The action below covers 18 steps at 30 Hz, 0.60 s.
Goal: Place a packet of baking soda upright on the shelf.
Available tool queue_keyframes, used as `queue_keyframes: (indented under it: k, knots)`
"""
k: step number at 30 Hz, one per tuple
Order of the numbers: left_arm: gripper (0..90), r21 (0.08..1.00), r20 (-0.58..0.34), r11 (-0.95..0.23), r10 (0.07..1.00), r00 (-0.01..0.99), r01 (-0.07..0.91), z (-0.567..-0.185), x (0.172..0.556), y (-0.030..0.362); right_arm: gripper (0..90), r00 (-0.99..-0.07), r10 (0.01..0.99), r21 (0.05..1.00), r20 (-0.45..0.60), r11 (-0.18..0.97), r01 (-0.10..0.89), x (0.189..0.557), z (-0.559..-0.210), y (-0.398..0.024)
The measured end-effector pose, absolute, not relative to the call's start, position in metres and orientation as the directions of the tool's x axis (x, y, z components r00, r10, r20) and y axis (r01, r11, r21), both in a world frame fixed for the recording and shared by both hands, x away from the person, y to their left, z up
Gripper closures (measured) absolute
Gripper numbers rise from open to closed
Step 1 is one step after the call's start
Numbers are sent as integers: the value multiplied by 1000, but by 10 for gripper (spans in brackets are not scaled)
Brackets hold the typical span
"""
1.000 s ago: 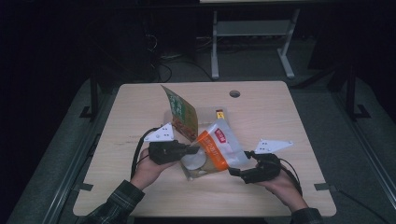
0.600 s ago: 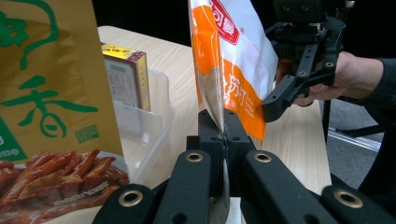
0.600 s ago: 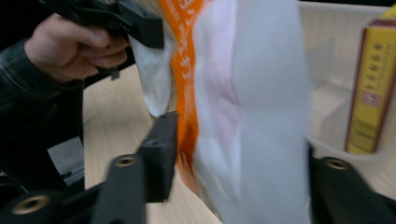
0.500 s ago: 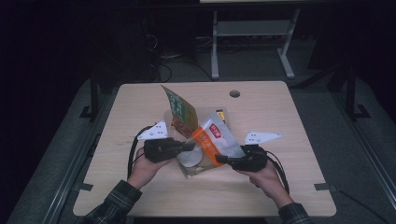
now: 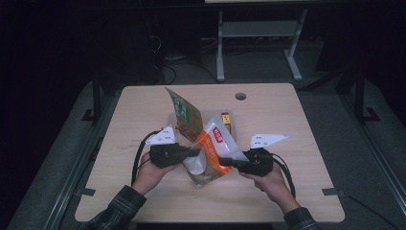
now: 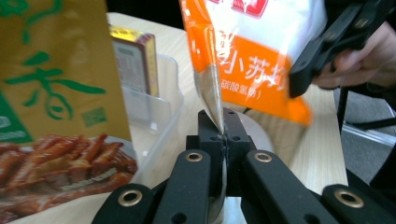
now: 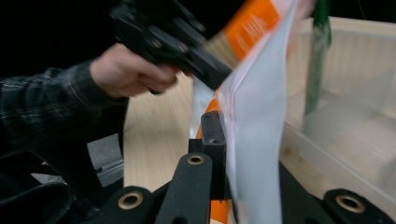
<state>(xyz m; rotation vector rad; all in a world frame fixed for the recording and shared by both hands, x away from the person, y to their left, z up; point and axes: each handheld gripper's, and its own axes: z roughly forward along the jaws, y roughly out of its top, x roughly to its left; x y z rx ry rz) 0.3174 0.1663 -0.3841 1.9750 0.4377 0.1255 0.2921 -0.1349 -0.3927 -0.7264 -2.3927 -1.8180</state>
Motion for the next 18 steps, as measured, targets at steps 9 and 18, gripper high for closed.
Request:
queue_keyframes:
  k: [9, 18]
  knots:
    - [869, 874, -110, -418, 328, 938, 248, -395, 313, 150, 900, -904, 320, 914, 284, 193, 356, 289, -383, -132]
    - [640, 862, -66, -452, 350, 934, 230, -395, 313, 149, 900, -915, 302, 922, 268, 196, 335, 282, -375, -141]
